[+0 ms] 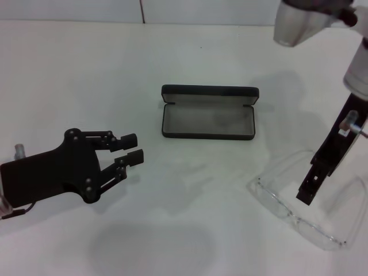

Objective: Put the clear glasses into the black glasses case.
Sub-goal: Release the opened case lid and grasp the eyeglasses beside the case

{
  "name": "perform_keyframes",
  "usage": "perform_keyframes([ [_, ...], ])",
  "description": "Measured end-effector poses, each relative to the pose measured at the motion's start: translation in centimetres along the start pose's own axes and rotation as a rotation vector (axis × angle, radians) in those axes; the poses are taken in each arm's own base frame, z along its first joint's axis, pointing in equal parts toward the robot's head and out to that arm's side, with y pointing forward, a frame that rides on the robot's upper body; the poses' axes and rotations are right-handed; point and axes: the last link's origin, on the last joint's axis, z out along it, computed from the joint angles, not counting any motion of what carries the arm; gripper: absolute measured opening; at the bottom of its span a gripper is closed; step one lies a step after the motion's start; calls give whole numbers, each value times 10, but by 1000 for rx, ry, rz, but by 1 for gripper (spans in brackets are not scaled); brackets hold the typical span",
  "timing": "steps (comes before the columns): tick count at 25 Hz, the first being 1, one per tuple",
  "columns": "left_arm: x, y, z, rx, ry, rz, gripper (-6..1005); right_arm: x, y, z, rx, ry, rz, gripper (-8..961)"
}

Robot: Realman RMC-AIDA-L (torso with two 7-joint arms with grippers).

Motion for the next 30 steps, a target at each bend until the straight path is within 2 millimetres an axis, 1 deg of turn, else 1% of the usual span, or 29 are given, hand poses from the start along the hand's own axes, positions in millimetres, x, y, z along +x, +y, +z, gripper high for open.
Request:
perform_keyframes([
  [8, -2, -3, 6, 2, -1, -15, 246, -5, -1, 24, -54, 22, 6, 855],
  [14, -4, -5, 12, -8, 7, -31, 246, -8, -6, 41, -30, 38, 15, 855],
  [17, -4, -6, 13, -3, 4, -30, 246, -8, -7, 46, -23, 39, 16, 855],
  [23, -4, -9, 15, 6, -2, -35, 247, -9, -7, 49, -13, 36, 9, 854],
  [28, -3, -10, 16, 2, -1, -29, 247, -12, -5, 52, 2, 46, -15, 780],
  [30, -3, -10, 16, 3, -1, -28, 247, -13, -3, 54, 3, 47, -26, 686],
])
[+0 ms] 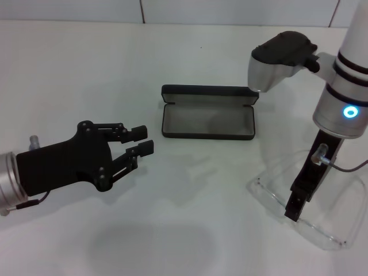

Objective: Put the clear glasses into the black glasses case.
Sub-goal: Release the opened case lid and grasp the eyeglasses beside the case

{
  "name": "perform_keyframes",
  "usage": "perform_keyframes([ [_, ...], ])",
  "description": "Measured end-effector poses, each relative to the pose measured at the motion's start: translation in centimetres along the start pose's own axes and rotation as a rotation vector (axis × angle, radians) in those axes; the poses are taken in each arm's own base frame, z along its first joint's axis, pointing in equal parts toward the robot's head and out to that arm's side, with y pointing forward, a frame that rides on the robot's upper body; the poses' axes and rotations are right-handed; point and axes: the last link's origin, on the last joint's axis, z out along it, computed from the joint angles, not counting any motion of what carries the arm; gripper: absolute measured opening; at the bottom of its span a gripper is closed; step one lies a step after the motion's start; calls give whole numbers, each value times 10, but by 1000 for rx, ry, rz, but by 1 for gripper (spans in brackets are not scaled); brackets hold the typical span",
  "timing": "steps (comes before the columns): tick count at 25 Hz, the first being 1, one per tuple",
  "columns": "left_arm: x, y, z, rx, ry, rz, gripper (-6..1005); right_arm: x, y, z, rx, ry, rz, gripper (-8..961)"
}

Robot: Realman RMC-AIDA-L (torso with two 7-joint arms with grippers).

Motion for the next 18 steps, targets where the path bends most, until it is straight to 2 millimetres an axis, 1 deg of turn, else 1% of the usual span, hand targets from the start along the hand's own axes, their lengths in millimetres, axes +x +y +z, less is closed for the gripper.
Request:
perform_keyframes([
  [3, 0, 0, 0, 2, 0, 0, 247, -1, 2, 1, -4, -1, -11, 545],
  [12, -1, 0, 1, 6, -5, -1, 247, -3, 7, 5, -12, 11, -24, 383],
  [18, -1, -1, 1, 7, -5, -1, 247, -2, 8, 7, -23, 11, -19, 392],
])
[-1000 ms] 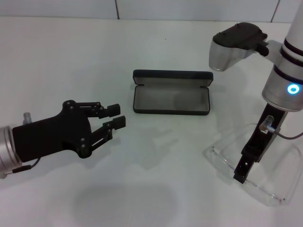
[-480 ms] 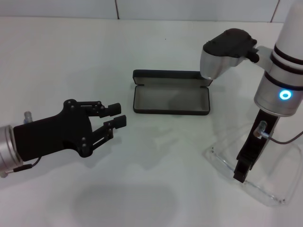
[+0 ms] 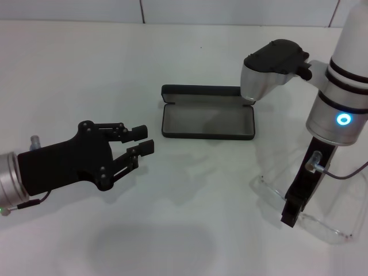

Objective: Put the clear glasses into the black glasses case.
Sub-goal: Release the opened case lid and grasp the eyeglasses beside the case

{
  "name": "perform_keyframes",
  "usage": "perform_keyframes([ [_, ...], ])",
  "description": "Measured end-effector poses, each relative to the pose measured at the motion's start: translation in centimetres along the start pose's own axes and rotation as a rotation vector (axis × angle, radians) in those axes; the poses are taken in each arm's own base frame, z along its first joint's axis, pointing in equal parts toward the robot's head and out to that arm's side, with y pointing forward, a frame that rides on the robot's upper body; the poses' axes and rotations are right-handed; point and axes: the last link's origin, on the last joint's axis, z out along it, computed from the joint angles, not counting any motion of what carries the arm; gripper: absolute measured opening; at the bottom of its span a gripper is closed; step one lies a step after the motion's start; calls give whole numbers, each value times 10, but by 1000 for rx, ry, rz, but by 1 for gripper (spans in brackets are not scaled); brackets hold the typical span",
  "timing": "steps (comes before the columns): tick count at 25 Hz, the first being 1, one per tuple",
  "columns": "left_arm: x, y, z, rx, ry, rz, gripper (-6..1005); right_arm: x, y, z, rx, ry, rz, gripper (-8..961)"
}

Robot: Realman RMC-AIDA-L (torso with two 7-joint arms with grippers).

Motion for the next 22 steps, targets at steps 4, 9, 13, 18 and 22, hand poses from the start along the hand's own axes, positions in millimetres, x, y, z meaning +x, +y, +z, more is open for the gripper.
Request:
perform_keyframes([
  [4, -1, 0, 0, 1, 0, -3, 246, 0, 0, 2, 2, 8, -1, 393],
  [9, -2, 1, 0, 1, 0, -9, 245, 1, -1, 6, 22, 26, -3, 392],
  [13, -3, 0, 0, 9, -3, -14, 244, 0, -2, 7, 36, 29, 0, 393],
  [18, -3, 0, 0, 10, -4, -14, 243, 0, -1, 7, 44, 23, -38, 360],
  [22, -4, 0, 0, 10, -4, -15, 242, 0, -1, 9, 54, 31, -57, 317],
])
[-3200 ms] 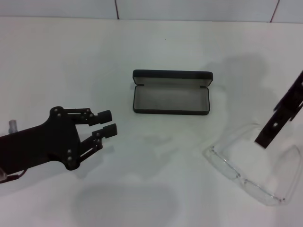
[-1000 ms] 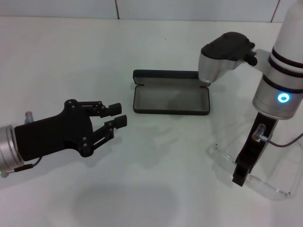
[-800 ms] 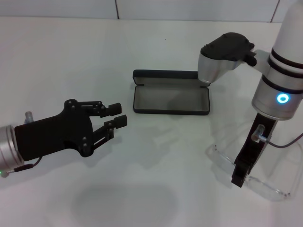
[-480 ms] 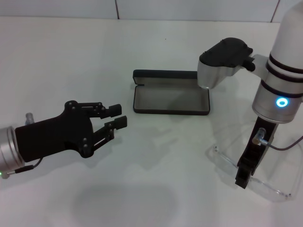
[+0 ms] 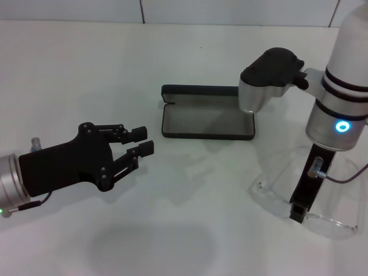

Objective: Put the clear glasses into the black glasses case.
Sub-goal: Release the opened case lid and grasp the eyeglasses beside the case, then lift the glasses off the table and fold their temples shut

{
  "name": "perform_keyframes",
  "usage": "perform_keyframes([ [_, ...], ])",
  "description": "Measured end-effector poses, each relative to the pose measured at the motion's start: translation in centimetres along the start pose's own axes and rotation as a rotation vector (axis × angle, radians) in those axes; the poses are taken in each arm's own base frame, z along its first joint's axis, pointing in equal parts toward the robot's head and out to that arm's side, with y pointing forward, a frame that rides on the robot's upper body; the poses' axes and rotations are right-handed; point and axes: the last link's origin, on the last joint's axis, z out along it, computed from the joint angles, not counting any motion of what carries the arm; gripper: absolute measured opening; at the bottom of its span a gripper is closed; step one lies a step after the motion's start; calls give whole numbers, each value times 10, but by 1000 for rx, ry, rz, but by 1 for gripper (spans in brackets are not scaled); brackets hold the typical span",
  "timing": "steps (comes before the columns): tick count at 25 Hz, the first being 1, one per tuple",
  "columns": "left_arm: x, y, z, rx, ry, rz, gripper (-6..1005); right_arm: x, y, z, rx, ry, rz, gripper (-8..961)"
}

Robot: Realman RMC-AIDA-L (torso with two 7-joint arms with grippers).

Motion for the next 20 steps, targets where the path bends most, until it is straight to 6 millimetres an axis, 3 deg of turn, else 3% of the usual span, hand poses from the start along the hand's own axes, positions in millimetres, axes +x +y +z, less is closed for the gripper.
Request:
perform_keyframes([
  [4, 0, 0, 0, 0, 0, 0, 241, 0, 0, 0, 2, 5, -1, 273],
  [7, 0, 0, 0, 0, 0, 0, 241, -1, 0, -1, 6, -1, -6, 144],
  [20, 0, -1, -5, 19, 8, -1, 238, 7, -4, -44, 20, -212, 0, 103],
])
